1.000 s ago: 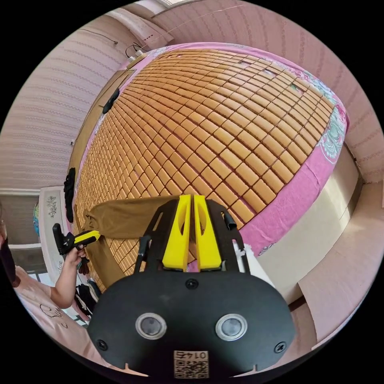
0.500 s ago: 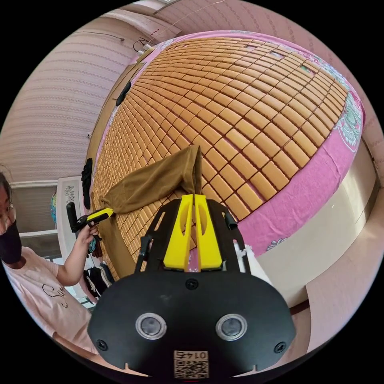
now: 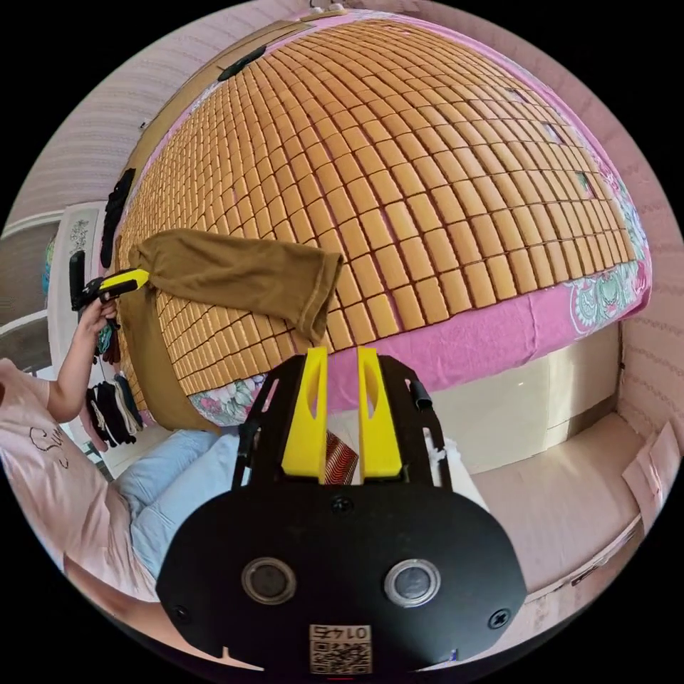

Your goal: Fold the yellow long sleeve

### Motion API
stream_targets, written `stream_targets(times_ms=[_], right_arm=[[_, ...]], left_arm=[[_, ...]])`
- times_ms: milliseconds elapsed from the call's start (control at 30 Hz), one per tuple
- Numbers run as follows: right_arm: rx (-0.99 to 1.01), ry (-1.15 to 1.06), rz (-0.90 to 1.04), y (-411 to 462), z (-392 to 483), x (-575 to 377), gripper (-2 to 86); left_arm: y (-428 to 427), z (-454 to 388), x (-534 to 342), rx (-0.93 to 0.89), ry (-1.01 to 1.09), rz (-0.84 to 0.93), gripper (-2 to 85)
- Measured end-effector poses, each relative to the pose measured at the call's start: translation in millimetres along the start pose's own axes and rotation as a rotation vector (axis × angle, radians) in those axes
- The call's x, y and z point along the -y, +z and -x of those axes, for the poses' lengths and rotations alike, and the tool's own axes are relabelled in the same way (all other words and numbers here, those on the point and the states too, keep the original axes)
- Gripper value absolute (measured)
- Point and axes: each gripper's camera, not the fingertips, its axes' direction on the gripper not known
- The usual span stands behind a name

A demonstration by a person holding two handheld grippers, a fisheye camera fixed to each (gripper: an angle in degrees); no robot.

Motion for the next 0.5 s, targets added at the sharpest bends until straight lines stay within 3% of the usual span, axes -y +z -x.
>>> stream_targets(times_ms=[167,333,500], right_arm=[[0.096,0.118,-0.253,-4,3,27,8.8],[0.051,0.143,-0.247,35,18,56,2.7],[0.055,0.134,-0.275,45,29,67,0.8]], left_arm=[[-30,5,4,0.188,-0.023,-0.084,5.8],[-13,31,11,0.394,-0.105,0.003,7.9],[-21,29,2,0.352,-0.067,-0.023,-0.1]])
